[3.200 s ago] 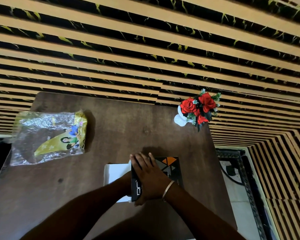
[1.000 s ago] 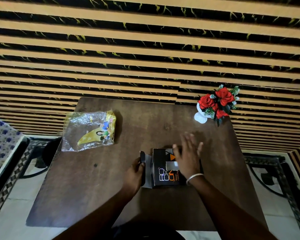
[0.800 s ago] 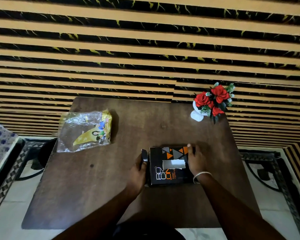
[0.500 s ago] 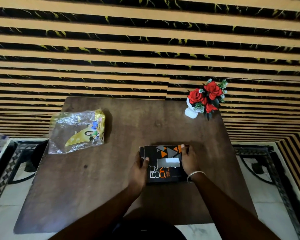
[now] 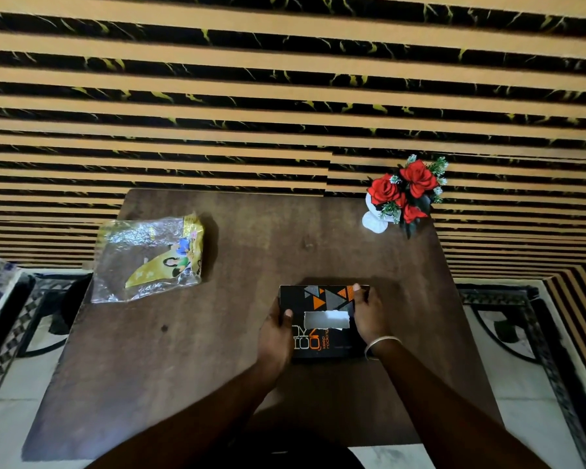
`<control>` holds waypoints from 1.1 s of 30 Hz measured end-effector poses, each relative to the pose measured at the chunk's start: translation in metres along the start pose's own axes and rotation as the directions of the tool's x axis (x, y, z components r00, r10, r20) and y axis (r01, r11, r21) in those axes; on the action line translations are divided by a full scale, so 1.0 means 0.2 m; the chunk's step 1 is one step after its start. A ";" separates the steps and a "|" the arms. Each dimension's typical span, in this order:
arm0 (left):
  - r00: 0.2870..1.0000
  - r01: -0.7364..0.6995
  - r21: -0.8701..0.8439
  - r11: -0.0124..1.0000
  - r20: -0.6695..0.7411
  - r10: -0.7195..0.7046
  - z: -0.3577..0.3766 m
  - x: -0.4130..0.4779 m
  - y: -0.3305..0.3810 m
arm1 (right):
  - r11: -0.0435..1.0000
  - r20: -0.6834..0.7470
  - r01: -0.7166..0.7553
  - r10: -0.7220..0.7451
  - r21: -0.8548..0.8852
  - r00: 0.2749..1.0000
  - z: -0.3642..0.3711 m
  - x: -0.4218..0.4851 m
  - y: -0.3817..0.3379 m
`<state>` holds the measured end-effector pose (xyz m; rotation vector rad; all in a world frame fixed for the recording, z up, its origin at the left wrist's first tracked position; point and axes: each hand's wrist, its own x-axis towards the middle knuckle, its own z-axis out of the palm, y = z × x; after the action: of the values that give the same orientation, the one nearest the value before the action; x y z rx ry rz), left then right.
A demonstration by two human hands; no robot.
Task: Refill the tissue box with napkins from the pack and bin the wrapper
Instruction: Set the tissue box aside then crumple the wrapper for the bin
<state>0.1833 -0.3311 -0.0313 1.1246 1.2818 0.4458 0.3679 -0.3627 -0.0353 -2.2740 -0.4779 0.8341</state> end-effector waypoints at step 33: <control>0.978 -0.124 -0.020 0.992 -0.174 0.119 -0.28 1.34 0.74 | 0.986 0.101 0.165 -0.164 -0.002 0.981 0.36 0.94 -1.05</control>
<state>0.2566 -0.0294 -0.0388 1.1623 1.3557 0.6642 0.4344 -0.0804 -0.0144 -2.1747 -0.7077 0.8658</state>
